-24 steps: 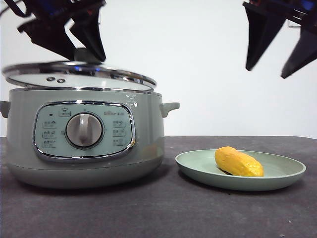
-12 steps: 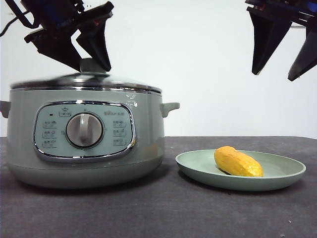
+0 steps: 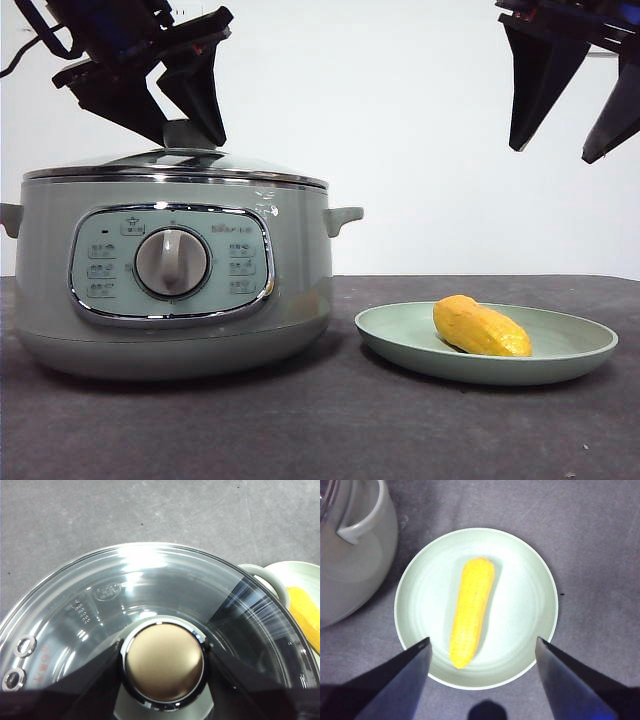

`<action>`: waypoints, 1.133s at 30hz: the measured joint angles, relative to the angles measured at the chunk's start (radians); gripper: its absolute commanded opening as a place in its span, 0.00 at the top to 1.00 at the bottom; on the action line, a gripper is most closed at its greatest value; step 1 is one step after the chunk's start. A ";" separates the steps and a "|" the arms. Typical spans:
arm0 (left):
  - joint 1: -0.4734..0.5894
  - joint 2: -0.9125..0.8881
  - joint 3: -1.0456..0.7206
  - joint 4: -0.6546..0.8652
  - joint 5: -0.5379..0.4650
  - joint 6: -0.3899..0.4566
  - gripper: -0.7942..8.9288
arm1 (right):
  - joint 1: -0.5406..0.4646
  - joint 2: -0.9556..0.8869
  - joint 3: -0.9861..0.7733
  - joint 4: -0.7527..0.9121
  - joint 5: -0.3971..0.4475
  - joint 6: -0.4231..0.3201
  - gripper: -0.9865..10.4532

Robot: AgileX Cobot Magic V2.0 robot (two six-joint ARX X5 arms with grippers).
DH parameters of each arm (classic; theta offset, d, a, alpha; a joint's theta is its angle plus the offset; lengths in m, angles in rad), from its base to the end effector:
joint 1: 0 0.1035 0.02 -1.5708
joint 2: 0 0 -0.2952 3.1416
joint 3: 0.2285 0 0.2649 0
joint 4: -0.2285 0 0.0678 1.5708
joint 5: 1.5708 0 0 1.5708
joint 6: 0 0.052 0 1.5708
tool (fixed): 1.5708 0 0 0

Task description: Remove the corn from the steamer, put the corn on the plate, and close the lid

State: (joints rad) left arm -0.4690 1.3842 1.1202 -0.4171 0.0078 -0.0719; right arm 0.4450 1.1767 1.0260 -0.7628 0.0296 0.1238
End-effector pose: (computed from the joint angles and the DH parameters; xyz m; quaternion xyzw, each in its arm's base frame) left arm 0.2880 -0.1464 0.3087 0.0434 0.3330 -0.2108 0.9181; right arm 0.2208 0.1036 0.3018 -0.0491 0.4393 0.1582 0.8829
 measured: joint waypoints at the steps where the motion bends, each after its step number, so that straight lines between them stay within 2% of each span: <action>1: 0.000 0.000 0.000 0.000 0.000 0.000 0.43 | 0.000 0.000 0.000 0.000 0.000 0.000 0.61; 6: 0.000 -0.016 0.000 -0.016 0.000 0.000 0.44 | 0.000 0.000 0.000 -0.001 0.000 0.000 0.61; 10: -0.011 -0.119 0.000 -0.062 0.003 0.000 0.44 | 0.000 0.000 0.000 -0.003 0.000 0.000 0.62; 11: -0.013 -0.151 0.000 -0.076 0.008 0.000 0.48 | 0.000 0.000 0.000 -0.003 0.000 0.000 0.62; 13: -0.017 -0.221 0.000 -0.115 0.020 0.000 0.63 | 0.000 0.000 0.000 -0.004 0.000 0.000 0.69; 16: -0.022 -0.326 0.000 -0.209 0.022 0.000 0.95 | 0.000 -0.006 0.000 -0.006 0.000 -0.008 0.88; 18: -0.024 -0.384 0.000 -0.263 0.016 0.000 0.93 | 0.000 -0.019 0.000 -0.007 0.000 -0.014 0.92; 21: -0.025 -0.459 0.000 -0.285 -0.032 0.005 0.93 | 0.000 -0.057 0.000 0.010 0.000 -0.019 0.92; 26: -0.026 -0.576 -0.028 -0.265 -0.114 0.028 0.93 | 0.021 -0.199 -0.060 0.188 0.001 -0.024 0.92; 30: -0.028 -0.697 -0.156 -0.227 -0.171 0.038 0.93 | 0.048 -0.352 -0.159 0.323 0.001 -0.030 0.92; 34: -0.028 -0.898 -0.391 -0.145 -0.197 0.039 0.93 | 0.059 -0.551 -0.328 0.397 0.001 -0.043 0.92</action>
State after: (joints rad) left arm -0.4969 0.4858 0.7288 -0.5625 -0.1894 -0.0330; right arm 0.5041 0.6258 0.6983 -0.3660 0.0303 0.0807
